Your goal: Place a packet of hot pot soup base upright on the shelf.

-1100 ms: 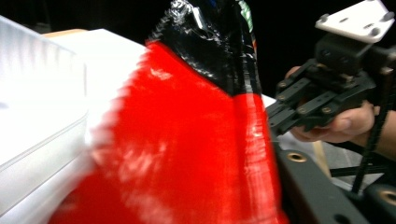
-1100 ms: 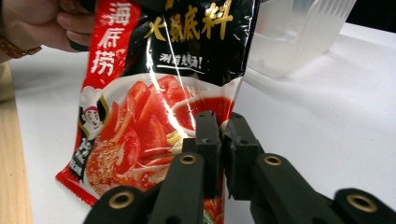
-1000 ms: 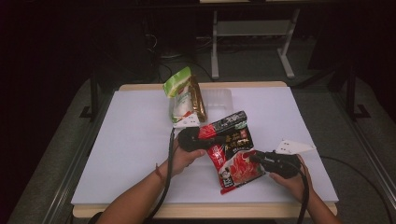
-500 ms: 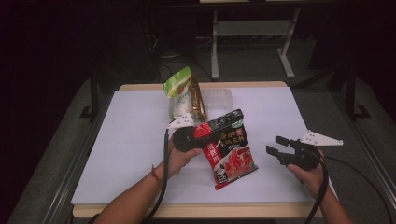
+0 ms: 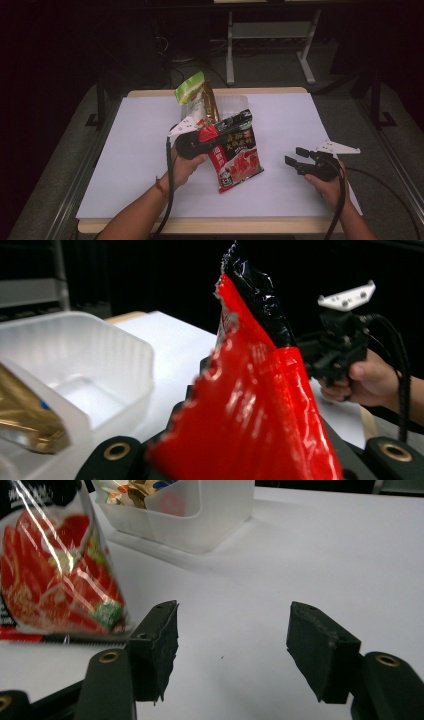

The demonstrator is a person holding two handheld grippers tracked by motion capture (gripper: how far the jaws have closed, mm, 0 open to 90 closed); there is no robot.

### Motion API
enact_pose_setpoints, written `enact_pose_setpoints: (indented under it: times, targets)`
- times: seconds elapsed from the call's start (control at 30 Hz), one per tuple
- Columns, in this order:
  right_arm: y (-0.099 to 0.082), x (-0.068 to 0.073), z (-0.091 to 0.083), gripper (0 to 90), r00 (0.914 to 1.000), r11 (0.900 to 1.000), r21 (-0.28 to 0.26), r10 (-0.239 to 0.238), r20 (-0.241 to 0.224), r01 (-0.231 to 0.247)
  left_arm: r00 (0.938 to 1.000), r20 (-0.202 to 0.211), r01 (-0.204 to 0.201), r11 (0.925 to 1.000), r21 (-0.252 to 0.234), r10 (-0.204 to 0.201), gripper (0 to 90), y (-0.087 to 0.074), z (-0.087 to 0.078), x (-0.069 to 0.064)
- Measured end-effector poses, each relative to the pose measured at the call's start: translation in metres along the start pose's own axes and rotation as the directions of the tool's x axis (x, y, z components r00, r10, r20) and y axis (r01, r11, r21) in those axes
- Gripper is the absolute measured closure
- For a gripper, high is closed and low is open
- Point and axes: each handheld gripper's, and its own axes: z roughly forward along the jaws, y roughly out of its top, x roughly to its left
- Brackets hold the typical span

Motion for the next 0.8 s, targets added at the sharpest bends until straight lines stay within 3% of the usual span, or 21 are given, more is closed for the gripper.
enact_pose_setpoints:
  times: [0.2,0.37,0.57,0.7,0.8]
  targets:
    - [-0.001,0.001,-0.002,36.0,1.0000,1.0000,-0.009,0.000,0.003,0.000,0.9975,-0.067,-0.026,0.9990,-0.036,0.023,80.2,0.016,-0.005,-0.001]
    - [0.000,0.002,-0.004,36.0,1.0000,0.9998,-0.020,-0.003,0.002,0.003,0.9849,-0.169,-0.053,0.9940,-0.095,0.037,80.2,0.035,-0.007,0.001]
    - [0.000,0.002,-0.004,35.8,1.0000,0.9999,-0.015,-0.002,-0.001,0.002,0.9637,-0.265,-0.064,0.9913,-0.115,0.031,80.1,0.057,-0.001,0.010]
    - [-0.001,0.003,-0.004,35.6,1.0000,0.9999,-0.012,-0.003,-0.002,0.003,0.9408,-0.333,-0.099,0.9907,-0.094,0.062,80.0,0.068,0.007,0.014]
    - [-0.001,0.004,-0.003,35.4,1.0000,0.9999,-0.010,-0.006,-0.005,0.006,0.9265,-0.373,-0.092,0.9903,-0.104,0.047,79.9,0.076,0.011,0.020]
